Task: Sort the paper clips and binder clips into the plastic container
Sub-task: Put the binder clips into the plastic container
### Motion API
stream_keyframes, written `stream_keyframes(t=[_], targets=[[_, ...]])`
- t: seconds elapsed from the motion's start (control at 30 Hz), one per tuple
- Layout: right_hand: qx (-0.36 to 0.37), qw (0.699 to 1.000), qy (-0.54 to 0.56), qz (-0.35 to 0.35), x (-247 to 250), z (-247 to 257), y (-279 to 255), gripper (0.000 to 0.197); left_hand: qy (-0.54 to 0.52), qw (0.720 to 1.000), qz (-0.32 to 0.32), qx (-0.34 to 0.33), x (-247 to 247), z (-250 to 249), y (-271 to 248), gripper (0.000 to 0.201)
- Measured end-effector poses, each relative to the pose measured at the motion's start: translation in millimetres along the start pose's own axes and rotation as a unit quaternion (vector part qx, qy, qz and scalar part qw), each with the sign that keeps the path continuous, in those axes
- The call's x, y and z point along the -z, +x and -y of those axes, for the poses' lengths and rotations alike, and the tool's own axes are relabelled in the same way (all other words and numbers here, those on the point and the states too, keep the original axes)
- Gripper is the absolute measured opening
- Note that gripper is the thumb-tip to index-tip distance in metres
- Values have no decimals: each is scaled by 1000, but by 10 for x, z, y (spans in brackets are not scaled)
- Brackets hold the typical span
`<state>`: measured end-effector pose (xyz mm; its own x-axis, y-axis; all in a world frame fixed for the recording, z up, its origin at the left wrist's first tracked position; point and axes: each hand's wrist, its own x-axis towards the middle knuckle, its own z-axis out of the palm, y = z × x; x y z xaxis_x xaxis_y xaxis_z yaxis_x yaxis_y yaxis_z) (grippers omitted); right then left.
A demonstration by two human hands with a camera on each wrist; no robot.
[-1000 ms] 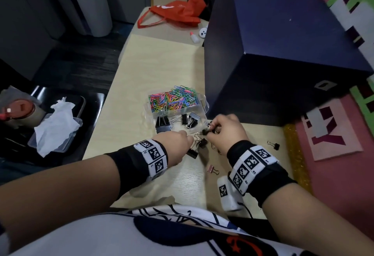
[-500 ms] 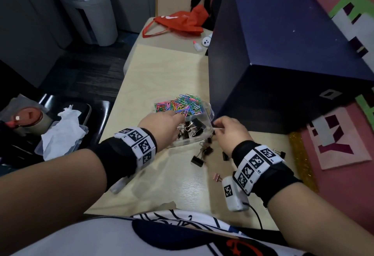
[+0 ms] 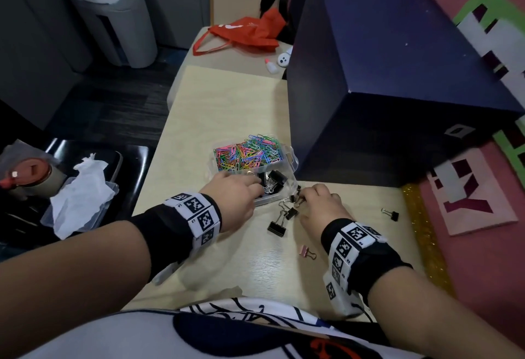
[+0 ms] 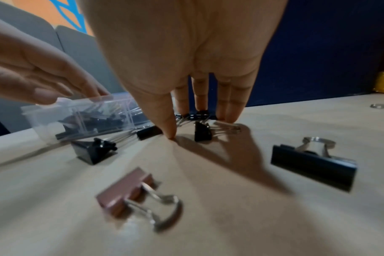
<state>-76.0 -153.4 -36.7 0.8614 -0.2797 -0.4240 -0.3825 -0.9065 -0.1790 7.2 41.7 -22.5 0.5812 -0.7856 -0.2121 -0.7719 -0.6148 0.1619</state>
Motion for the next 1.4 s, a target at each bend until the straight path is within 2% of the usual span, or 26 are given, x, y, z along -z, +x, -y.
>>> stream_keyframes(t=[0.07,0.13,0.23,0.33,0.47,0.53,0.67,0.8,0.97,1.07,1.17,1.4], targets=[[-7,1000,24,-11,3,-16,-10,38,-18,1000,22,-11,28,14,28,43],[-45,996,53,-53,36,-75,-19,32,-24,999,19,-21,61,27,53,42],[-156,982,63,-88,86,-251,-24,43,-28,998,-10,-47,75,8,70,37],[-265,960,55,-64,77,-490,-6,59,-39,992,-50,-110,44,-99,104,30],[-349,933,78,-43,22,-719,-4,70,11,992,48,-118,-9,-369,119,36],[-367,924,98,-41,15,-758,-14,75,47,988,88,-121,-56,-463,133,38],[-325,941,83,-44,11,-686,-43,67,73,983,133,-98,-148,-531,183,33],[-180,979,71,-62,-11,-428,-145,61,77,985,136,-66,-149,-520,214,31],[-55,996,67,-14,-78,-232,-189,72,76,984,152,-51,-132,-535,208,28],[-6,998,66,-19,-147,-200,-175,54,43,986,153,-55,-92,-527,175,26],[9,996,84,-26,-167,-155,-168,33,29,990,112,-81,-45,-466,124,28],[-12,997,79,-2,-93,-50,-104,30,5,998,-26,-58,152,-185,67,32]])
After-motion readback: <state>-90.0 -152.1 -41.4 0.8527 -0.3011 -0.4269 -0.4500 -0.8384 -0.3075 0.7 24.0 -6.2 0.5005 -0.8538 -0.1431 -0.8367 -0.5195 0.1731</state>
